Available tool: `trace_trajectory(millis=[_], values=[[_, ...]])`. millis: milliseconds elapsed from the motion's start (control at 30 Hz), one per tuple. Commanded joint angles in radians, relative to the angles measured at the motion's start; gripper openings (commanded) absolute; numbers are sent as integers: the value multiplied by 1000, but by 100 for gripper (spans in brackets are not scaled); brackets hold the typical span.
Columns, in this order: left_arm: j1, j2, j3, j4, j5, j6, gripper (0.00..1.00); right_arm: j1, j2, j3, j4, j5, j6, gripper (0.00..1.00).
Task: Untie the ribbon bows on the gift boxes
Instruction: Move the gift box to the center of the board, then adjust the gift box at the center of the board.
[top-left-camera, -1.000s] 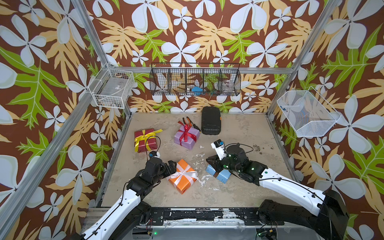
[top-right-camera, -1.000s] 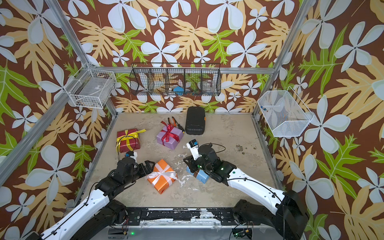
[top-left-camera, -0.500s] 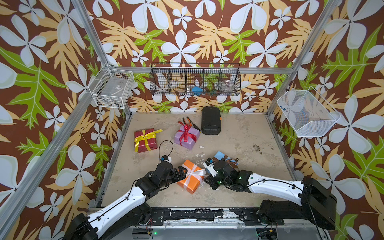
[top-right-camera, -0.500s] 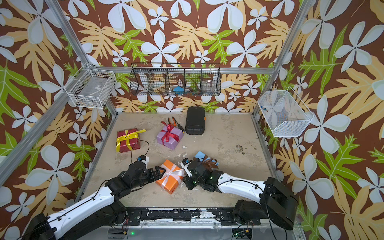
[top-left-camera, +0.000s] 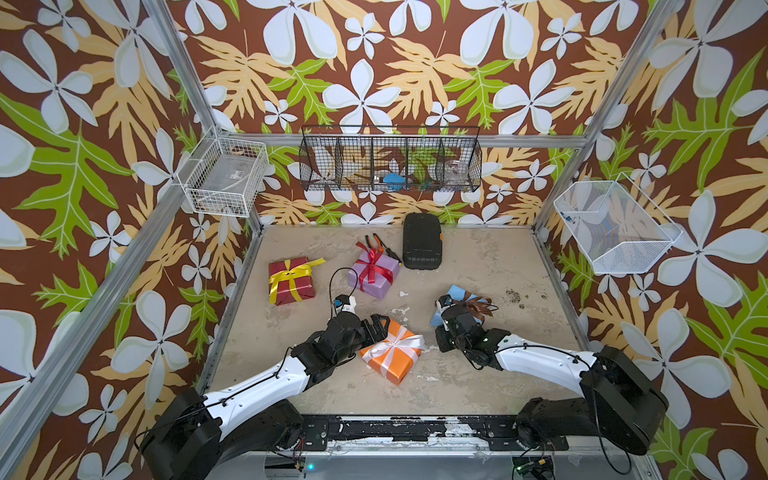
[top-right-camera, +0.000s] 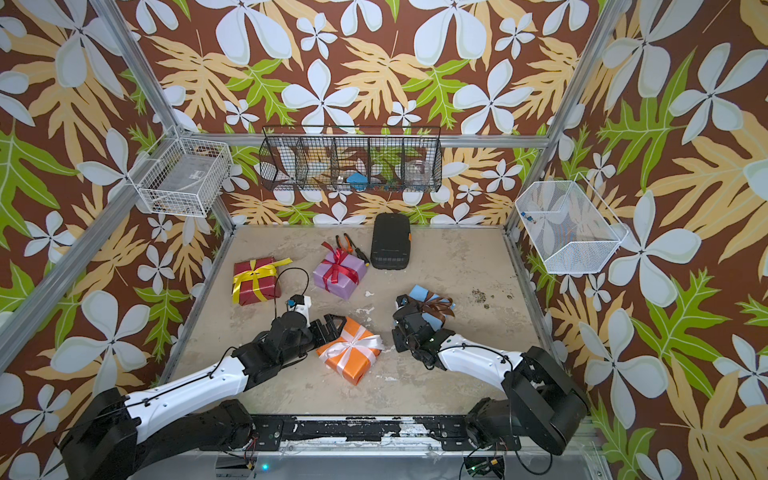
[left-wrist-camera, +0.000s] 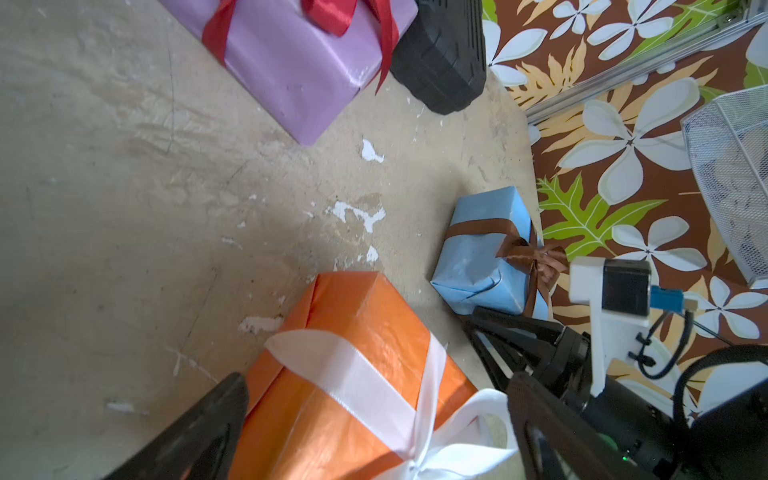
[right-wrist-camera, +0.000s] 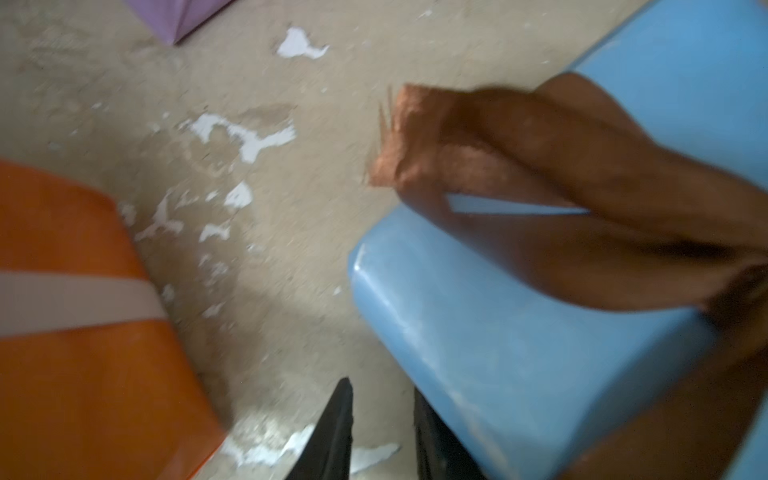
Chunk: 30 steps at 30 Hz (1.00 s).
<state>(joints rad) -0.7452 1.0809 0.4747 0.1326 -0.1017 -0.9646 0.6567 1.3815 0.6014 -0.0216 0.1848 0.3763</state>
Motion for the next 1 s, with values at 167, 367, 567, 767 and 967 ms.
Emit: trace_trajectory(millis=[167, 367, 567, 767, 967], values=[[2, -21, 57, -98, -145, 121, 100, -43, -55, 73, -57, -83, -102, 41], [2, -144, 45, -223, -102, 121, 95, 13, -232, 2, -117, -206, -45, 43], [1, -229, -42, -304, 45, 40, 81, 129, -280, -22, -240, -162, 20, 43], [0, -305, -167, -201, 186, -73, 85, 209, -267, -37, -250, -162, 30, 43], [0, -264, -169, -47, 180, -100, 86, 226, -240, -15, -218, -180, -20, 42]])
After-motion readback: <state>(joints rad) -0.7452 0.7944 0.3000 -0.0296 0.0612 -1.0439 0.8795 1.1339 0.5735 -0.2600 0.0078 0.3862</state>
